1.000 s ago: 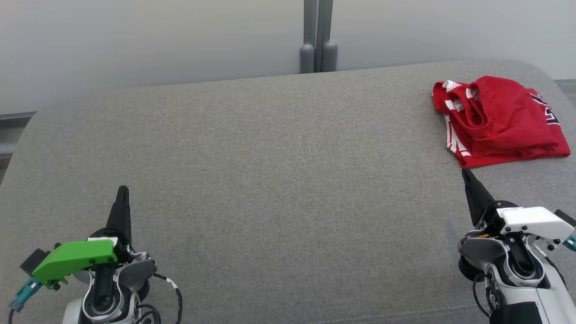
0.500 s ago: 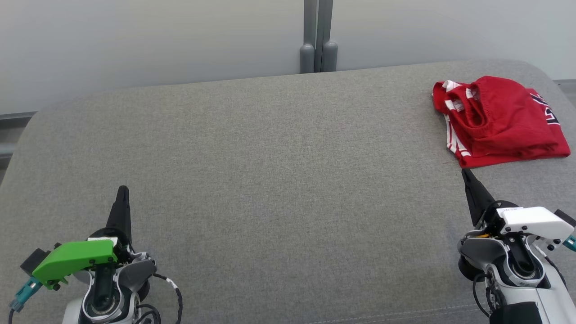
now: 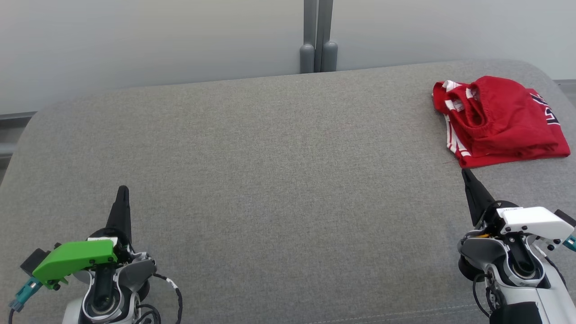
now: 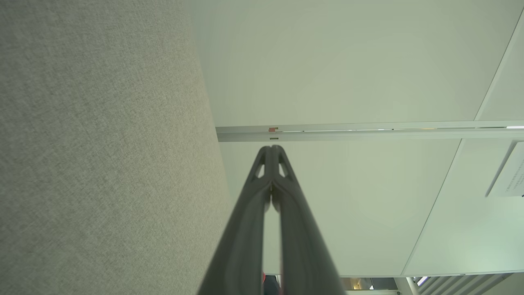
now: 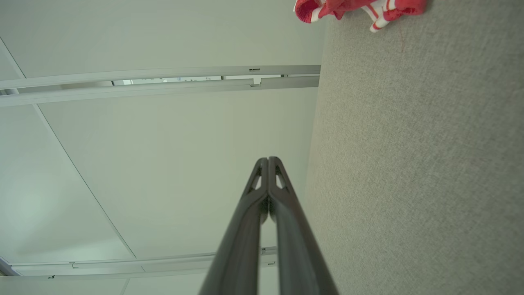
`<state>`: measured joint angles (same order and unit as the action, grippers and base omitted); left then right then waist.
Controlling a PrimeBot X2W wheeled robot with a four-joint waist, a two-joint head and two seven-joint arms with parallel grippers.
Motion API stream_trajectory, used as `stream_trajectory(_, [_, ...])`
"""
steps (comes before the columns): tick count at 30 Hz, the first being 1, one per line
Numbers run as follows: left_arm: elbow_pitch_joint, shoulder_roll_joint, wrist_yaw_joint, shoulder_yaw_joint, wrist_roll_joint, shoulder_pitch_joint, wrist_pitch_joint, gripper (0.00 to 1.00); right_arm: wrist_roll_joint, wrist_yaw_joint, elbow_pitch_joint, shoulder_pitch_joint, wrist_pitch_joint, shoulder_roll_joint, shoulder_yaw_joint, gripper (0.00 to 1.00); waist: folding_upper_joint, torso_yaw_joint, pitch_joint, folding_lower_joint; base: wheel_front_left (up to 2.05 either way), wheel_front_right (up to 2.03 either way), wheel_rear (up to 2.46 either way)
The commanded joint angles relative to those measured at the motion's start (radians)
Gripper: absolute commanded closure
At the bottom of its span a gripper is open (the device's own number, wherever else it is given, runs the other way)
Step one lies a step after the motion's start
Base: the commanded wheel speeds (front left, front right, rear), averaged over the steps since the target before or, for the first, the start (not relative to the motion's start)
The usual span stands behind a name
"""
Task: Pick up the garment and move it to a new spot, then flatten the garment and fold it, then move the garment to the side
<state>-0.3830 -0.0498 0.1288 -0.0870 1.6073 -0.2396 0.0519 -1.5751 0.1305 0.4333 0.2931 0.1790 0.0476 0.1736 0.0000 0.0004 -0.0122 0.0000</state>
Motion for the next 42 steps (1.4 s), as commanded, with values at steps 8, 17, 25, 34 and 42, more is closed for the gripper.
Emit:
stream_trajectory(8, [0.002,-0.001,0.005,-0.001,-0.002,-0.017,0.004,1.0,-0.005,0.0,0.001,0.009,0.002,0.005,0.001,1.0,0.0,0.0,0.0,0.0,0.0,0.0,0.0])
stream_trajectory(17, [0.002,-0.001,0.005,-0.001,-0.002,-0.017,0.004,1.0,-0.005,0.0,0.001,0.009,0.002,0.005,0.001,1.0,0.0,0.0,0.0,0.0,0.0,0.0,0.0])
stream_trajectory(25, [0.002,-0.001,0.005,-0.001,-0.002,-0.017,0.004,1.0,-0.005,0.0,0.001,0.009,0.002,0.005,0.001,1.0,0.0,0.0,0.0,0.0,0.0,0.0,0.0])
stream_trajectory(34, [0.002,-0.001,0.005,-0.001,-0.002,-0.016,0.004,1.0,-0.005,0.0,0.001,0.009,0.002,0.005,0.001,1.0,0.0,0.0,0.0,0.0,0.0,0.0,0.0])
stream_trajectory(42, [0.002,-0.001,0.005,-0.001,-0.002,-0.016,0.004,1.0,-0.005,0.0,0.001,0.009,0.002,0.005,0.001,1.0,0.0,0.0,0.0,0.0,0.0,0.0,0.0])
